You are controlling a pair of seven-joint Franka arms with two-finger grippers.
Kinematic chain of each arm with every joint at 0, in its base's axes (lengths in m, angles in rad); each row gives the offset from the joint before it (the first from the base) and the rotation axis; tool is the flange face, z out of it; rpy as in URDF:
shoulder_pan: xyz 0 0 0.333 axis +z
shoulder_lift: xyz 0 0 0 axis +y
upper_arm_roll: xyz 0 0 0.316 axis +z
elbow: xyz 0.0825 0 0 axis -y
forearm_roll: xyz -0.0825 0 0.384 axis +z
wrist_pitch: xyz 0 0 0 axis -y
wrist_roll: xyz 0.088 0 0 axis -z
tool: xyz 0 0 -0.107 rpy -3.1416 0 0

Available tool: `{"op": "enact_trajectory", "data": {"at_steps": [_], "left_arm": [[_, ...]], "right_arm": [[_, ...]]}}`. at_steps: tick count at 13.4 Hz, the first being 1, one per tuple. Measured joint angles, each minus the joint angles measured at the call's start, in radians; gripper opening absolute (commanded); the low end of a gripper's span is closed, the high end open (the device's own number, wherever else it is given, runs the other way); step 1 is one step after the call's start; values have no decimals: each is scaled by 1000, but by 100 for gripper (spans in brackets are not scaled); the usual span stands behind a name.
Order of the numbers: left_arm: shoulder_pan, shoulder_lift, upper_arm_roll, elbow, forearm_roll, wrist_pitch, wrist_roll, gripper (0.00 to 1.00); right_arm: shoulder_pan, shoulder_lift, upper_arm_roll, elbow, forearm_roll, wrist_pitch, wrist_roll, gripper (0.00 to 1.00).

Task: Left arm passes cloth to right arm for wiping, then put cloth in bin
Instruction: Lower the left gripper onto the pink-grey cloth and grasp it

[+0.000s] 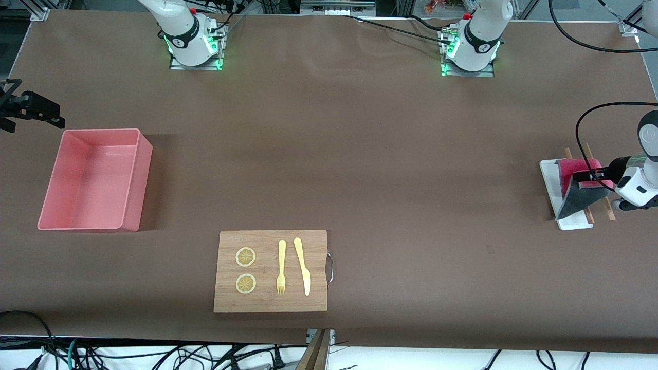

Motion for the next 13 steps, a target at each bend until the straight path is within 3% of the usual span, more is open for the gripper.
{"op": "enact_trajectory", "data": {"at_steps": [7, 13], "left_arm": [[8, 1, 0, 0, 1, 0, 24, 33], [15, 1, 0, 2, 1, 0, 69, 0]], "right_arm": [[0, 19, 0, 0, 6, 0, 0, 100], [0, 32, 1, 0, 8, 0, -1, 100]]}}
